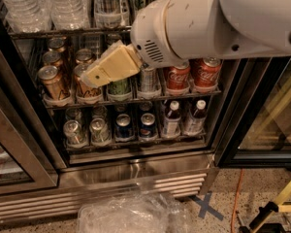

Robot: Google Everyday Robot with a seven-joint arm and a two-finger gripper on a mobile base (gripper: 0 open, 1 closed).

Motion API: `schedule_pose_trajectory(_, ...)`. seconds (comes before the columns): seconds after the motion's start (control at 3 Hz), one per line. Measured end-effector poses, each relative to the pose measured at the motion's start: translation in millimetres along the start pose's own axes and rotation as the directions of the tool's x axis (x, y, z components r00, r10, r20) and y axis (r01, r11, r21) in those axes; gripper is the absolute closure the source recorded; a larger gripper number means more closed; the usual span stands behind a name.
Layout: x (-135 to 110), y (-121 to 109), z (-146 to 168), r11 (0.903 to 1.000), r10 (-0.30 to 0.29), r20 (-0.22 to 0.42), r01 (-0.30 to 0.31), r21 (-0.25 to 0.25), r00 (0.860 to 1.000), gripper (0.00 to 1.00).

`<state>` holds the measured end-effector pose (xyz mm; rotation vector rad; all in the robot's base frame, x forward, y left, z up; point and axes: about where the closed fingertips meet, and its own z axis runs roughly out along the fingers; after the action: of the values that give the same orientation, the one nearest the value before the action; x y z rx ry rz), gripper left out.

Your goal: Pick water bottle from top shelf of fridge

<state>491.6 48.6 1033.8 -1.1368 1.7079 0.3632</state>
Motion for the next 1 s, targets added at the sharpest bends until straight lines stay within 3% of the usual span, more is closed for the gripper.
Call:
schedule_pose_trajectory(0.33,0,0,0,1.0000,0.000,0.000,0.000,0.000,1.000,0.00)
schedule_pose_trajectory(1.0,-43,13,23,0.9982,-0.050,0.113,0.046,0.038,0.992,0.00)
